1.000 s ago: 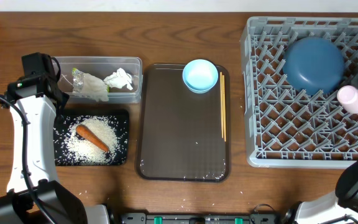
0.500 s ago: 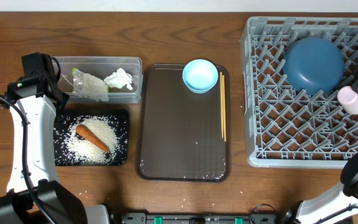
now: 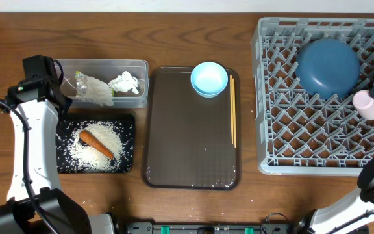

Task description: Sort waste into correct bins and load items into the dishwasher rack

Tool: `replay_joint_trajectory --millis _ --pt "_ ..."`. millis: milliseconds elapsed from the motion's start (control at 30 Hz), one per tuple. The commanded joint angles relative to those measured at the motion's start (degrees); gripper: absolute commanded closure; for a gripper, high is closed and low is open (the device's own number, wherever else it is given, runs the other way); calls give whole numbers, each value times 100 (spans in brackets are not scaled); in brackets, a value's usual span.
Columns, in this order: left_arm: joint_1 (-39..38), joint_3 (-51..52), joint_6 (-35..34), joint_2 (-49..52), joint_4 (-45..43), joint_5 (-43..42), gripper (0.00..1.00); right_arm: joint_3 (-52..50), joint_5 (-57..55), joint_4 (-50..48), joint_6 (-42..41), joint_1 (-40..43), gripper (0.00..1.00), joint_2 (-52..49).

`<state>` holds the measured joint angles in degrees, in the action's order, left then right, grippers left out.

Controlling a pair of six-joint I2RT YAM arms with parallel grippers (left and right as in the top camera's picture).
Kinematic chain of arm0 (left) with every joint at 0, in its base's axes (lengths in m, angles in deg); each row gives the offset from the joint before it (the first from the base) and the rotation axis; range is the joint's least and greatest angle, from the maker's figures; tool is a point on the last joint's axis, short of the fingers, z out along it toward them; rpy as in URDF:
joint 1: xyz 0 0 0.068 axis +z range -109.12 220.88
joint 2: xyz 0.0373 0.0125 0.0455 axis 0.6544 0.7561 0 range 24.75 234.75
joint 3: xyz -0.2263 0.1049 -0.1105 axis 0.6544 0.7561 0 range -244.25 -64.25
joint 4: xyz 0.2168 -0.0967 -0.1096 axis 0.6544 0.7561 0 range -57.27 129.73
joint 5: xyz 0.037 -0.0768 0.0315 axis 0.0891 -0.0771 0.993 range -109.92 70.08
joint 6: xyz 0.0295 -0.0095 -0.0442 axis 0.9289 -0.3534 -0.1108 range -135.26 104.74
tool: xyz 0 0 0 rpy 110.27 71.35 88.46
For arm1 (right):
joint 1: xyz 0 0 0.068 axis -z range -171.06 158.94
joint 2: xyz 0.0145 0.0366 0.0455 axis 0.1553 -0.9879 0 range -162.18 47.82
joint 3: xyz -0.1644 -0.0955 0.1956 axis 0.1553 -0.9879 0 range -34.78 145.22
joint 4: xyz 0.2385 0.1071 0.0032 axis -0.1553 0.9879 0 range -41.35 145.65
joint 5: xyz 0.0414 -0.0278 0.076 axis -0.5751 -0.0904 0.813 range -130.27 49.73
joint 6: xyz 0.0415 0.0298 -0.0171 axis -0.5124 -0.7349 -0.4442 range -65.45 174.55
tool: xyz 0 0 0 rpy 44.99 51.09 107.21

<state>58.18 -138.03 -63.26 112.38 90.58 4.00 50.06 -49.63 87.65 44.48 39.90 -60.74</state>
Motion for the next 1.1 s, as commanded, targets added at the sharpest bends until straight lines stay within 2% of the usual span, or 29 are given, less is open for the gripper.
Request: replay_joint_trajectory --millis 0,200,400,667,1067 --pt "15 13 -35 -20 15 28 1 28 470 59 -127 -39 94 404" --pt "15 13 -35 -20 15 28 1 28 636 61 -321 -68 93 1010" --pt "15 13 -35 -20 15 31 1 28 1375 315 -321 -227 96 1366" --pt "15 13 -35 -20 15 28 1 11 1469 748 -317 -621 98 1222" --pt "15 13 -35 -20 15 28 1 11 1150 1032 -317 -568 99 852"
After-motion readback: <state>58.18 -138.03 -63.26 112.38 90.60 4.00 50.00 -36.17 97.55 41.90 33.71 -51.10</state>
